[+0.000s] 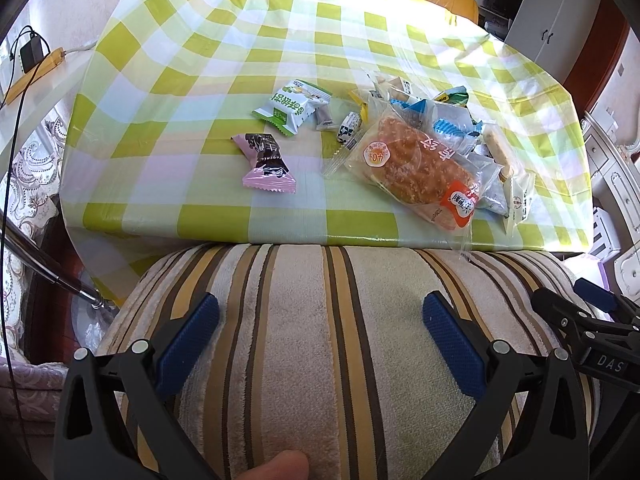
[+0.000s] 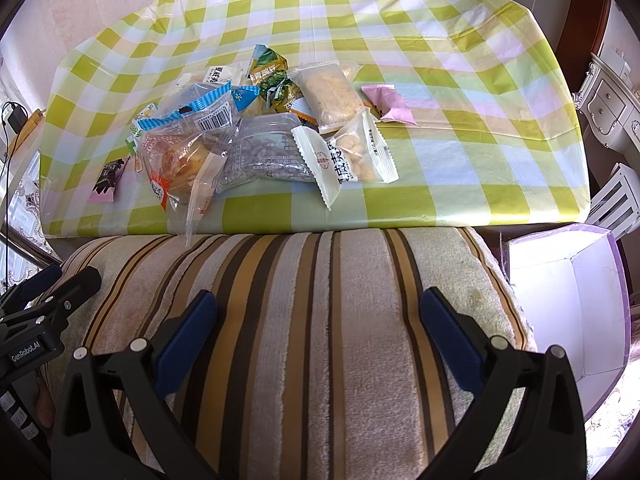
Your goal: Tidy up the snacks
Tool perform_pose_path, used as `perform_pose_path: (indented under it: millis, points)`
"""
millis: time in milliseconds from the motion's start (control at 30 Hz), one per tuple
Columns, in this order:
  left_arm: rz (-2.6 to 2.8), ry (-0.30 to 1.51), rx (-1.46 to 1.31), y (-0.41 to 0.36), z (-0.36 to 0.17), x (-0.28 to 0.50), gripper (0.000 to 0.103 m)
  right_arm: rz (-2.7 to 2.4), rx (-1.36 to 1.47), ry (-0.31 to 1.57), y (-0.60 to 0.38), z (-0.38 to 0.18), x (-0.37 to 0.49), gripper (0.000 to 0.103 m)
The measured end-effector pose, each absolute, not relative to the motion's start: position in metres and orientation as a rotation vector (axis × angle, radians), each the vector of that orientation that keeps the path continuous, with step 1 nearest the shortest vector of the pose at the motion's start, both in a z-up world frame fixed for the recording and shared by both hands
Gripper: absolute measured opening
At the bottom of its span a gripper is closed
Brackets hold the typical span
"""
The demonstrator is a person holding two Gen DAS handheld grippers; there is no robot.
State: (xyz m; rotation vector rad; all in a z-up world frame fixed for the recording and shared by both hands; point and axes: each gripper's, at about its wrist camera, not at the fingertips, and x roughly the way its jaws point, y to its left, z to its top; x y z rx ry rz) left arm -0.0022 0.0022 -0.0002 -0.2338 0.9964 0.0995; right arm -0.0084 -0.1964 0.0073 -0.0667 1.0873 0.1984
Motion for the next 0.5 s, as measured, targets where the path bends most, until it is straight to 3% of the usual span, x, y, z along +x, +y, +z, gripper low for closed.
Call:
perform_pose_path:
  millis: [500]
  points:
    - [0.100,0.996,-0.233,0.0031,-0.0005,-0.0019,0.099,0.199,-0.067,1.087,-0.1967,0.0072,-0.0083,0.102]
